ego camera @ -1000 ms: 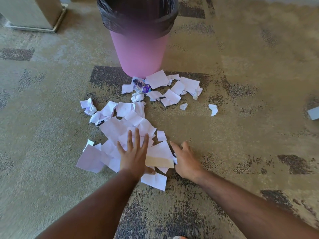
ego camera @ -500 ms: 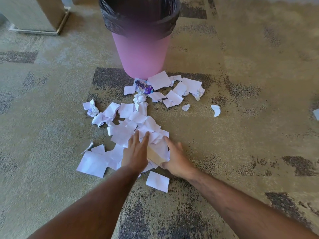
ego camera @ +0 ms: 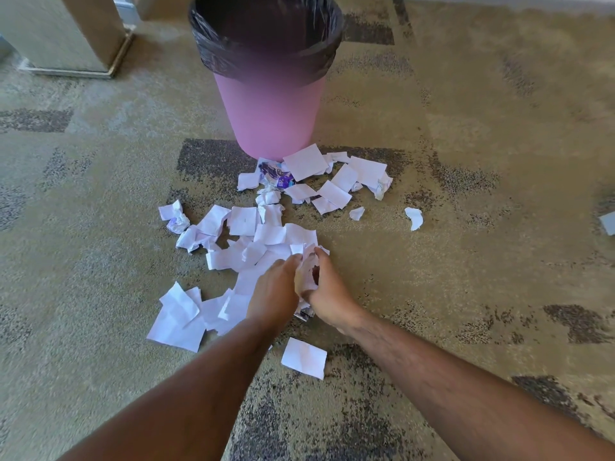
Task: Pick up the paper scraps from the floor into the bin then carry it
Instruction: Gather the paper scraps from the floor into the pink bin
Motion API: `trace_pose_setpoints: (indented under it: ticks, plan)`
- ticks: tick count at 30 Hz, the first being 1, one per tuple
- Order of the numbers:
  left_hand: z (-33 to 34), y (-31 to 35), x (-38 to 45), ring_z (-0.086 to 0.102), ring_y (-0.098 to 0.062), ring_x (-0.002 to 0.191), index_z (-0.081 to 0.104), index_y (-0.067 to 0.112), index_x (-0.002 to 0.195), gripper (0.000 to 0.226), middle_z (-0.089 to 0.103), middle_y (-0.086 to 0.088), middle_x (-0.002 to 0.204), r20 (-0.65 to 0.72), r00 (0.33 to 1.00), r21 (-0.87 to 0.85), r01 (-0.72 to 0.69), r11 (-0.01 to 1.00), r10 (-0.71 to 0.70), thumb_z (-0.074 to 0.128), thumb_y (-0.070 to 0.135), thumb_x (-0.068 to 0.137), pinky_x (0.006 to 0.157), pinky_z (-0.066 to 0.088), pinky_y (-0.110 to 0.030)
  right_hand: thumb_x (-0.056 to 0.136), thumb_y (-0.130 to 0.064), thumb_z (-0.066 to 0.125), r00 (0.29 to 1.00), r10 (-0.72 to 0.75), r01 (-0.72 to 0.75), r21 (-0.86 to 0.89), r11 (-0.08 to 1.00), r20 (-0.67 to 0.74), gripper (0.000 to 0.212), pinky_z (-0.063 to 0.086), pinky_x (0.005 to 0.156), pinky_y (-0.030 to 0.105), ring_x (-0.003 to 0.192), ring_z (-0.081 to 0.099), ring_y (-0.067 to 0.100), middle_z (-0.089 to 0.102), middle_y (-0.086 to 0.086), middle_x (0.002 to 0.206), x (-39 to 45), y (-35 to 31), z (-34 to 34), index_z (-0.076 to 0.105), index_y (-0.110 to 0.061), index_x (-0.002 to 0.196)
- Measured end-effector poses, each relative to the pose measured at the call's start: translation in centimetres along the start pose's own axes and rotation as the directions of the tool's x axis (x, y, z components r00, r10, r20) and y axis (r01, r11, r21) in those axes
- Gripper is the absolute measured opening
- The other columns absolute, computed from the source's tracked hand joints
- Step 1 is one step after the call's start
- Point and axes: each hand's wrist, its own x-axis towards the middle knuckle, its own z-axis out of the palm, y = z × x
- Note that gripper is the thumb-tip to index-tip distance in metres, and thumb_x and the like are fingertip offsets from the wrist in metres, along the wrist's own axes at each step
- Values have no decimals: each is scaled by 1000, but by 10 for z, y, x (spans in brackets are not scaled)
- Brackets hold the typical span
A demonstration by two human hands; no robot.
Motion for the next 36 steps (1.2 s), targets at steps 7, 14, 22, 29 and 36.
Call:
trace_pose_setpoints:
  ticks: [7, 14, 22, 29, 36]
  plan:
    - [-18, 23, 16, 64, -28, 80, 56, 20, 97, 16, 67, -5, 84, -23, 999, 4, -46, 999, 46, 48, 10, 88, 66, 50, -38, 92, 5, 41, 994, -48, 47, -16, 999, -97, 31, 37, 57, 20, 76, 46, 10, 48, 2, 91, 3, -38, -12, 37, -19, 112]
    - [-53, 40, 36, 66, -28, 81, 58, 20, 97, 21, 69, -5, 87, -72, 989, 59, -124, 990, 128, 49, 4, 87, 66, 51, -38, 97, -3, 42, 982, -140, 135, -45, 990, -130, 29, 41, 64, 27, 87, 52, 15, 53, 4, 99, -2, -79, -34, 31, -22, 115]
    - [-115, 68, 64, 64, -33, 84, 55, 16, 102, 21, 68, -9, 91, -155, 941, 228, -262, 938, 301, 52, 2, 86, 66, 46, -38, 97, -1, 53, 925, -254, 273, 33, 961, -282, 48, 41, 64, 19, 97, 53, 22, 49, 6, 109, -3, -139, -58, 34, -8, 140]
    - [-176, 96, 96, 59, -32, 72, 46, 22, 94, 19, 58, -5, 83, -317, 837, 315, -350, 882, 446, 56, 7, 88, 61, 45, -39, 93, 3, 55, 824, -414, 449, 0, 894, -386, 53, 49, 81, 35, 99, 56, 20, 54, 4, 113, 3, -205, -83, 35, -9, 141]
    - [-228, 117, 129, 61, -28, 75, 59, 19, 106, 21, 62, -2, 85, -425, 711, 409, -402, 819, 561, 58, 12, 86, 61, 43, -35, 92, 7, 51, 771, -488, 543, 23, 839, -410, 52, 58, 75, 38, 98, 62, 19, 59, 9, 108, 16, -260, -105, 35, -14, 137]
